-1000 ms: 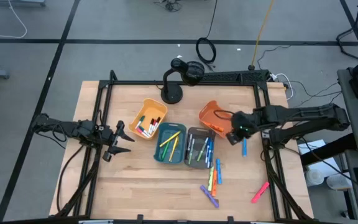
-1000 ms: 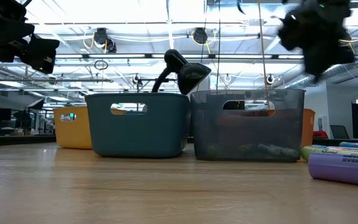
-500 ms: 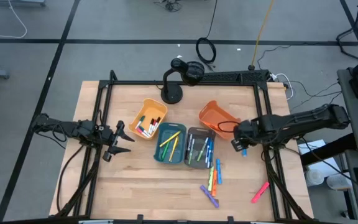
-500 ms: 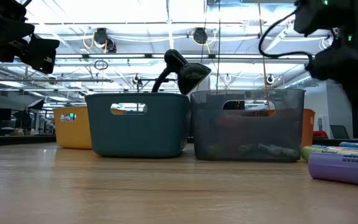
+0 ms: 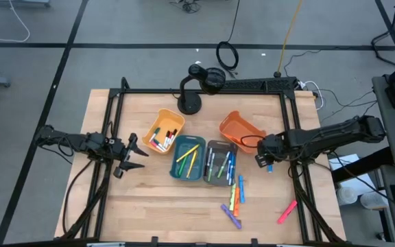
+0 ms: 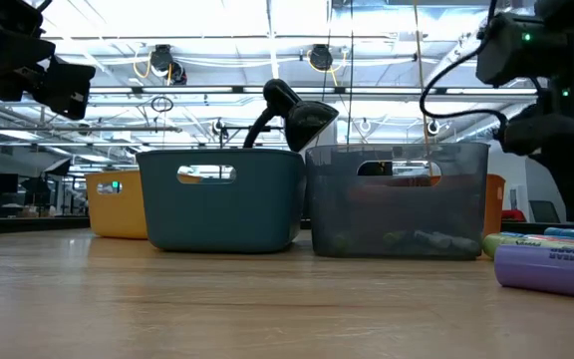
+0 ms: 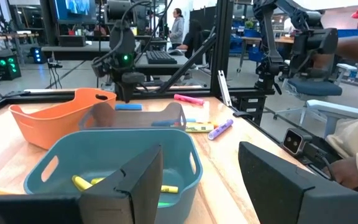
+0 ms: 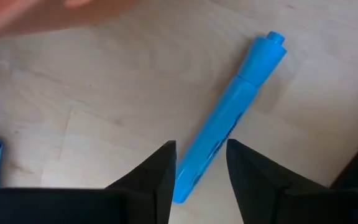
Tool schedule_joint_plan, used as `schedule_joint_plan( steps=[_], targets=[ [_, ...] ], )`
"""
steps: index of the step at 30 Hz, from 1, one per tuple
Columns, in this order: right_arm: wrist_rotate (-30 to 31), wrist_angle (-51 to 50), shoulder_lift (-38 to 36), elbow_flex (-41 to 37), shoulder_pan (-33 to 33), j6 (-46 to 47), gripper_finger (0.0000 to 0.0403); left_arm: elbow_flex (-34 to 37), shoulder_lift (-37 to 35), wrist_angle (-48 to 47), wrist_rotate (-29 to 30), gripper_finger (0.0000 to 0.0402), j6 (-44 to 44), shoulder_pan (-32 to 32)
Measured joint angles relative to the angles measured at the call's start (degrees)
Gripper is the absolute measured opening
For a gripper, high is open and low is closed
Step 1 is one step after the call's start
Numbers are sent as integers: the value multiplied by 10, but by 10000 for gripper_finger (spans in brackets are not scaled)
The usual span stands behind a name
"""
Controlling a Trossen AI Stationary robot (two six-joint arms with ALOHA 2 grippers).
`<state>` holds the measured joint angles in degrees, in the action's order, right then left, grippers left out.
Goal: Pick & Place Markers
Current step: Put the right blue highlighter into the orange bin
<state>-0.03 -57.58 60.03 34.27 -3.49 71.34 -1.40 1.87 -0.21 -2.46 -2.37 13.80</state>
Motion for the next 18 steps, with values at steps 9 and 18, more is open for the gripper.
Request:
schedule_joint_plan(
  steps=[9,18],
  targets=[
    [-2,66,2,-66,0,24,131,0,0,0,0,214,0,0],
    [-13,75,1,-93,0,25,118,0,0,0,0,214,0,0]
  ],
)
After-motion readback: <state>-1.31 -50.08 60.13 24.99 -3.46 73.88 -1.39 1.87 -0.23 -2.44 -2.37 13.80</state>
